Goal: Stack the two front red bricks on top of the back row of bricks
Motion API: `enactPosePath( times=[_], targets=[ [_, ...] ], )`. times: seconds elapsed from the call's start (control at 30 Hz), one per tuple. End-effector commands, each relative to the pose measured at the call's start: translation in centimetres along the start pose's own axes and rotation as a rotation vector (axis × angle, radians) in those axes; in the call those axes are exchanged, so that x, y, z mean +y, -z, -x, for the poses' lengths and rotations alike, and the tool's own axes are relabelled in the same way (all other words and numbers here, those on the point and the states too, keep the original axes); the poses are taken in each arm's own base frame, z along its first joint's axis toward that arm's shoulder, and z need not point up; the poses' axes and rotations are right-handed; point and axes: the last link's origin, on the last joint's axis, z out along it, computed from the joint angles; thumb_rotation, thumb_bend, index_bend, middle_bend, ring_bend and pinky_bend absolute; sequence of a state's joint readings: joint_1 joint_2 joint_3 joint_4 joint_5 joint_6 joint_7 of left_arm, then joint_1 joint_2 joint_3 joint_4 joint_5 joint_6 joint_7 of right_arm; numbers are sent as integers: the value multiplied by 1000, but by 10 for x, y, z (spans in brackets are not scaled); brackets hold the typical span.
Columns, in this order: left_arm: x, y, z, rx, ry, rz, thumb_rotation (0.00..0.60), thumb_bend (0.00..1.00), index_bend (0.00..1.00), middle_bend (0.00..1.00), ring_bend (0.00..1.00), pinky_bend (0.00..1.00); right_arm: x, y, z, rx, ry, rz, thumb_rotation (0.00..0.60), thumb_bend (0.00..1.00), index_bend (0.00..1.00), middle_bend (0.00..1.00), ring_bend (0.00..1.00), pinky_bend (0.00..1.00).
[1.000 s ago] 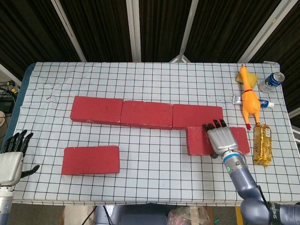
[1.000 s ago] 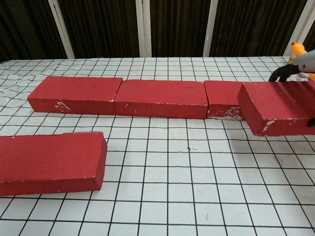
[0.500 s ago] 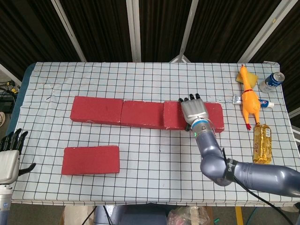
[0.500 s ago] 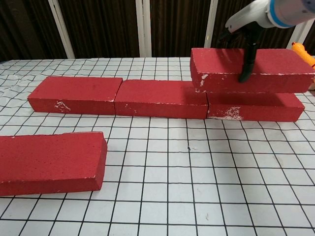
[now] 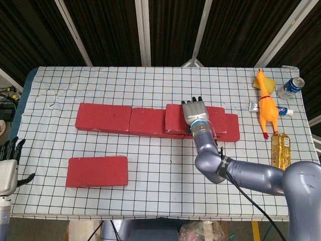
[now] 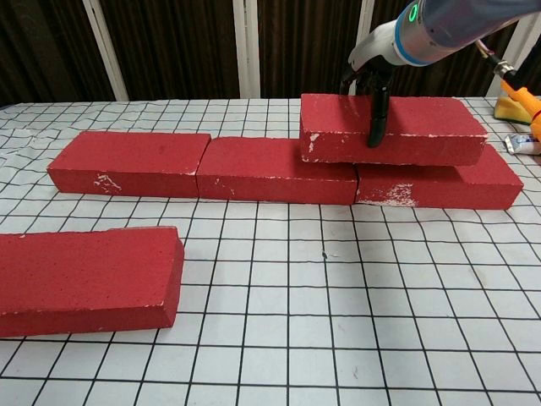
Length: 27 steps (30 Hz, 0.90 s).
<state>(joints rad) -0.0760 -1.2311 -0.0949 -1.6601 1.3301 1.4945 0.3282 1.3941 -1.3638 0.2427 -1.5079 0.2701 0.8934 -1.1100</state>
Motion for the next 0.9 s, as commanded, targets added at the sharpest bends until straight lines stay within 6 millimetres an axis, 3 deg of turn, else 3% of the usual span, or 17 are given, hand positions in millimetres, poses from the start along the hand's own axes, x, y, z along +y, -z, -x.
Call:
enactPosePath(
  times=[0.03, 0.43, 0.9],
  targets=[
    [0, 0, 0, 0, -2, -3, 600, 0, 96, 0, 0, 87, -8, -6, 5, -8, 27, 6, 600, 162, 213, 239, 40, 0],
    [-2, -2, 1, 2, -11, -17, 600, 0, 96, 0, 0, 87, -32, -18, 5, -4, 56, 12, 600, 161, 212, 239, 40, 0],
    [-3, -5, 2, 3, -17, -27, 600, 0, 96, 0, 0, 87, -37, -23, 2, -13, 36, 46, 600, 162, 213, 239, 40, 0]
  ],
)
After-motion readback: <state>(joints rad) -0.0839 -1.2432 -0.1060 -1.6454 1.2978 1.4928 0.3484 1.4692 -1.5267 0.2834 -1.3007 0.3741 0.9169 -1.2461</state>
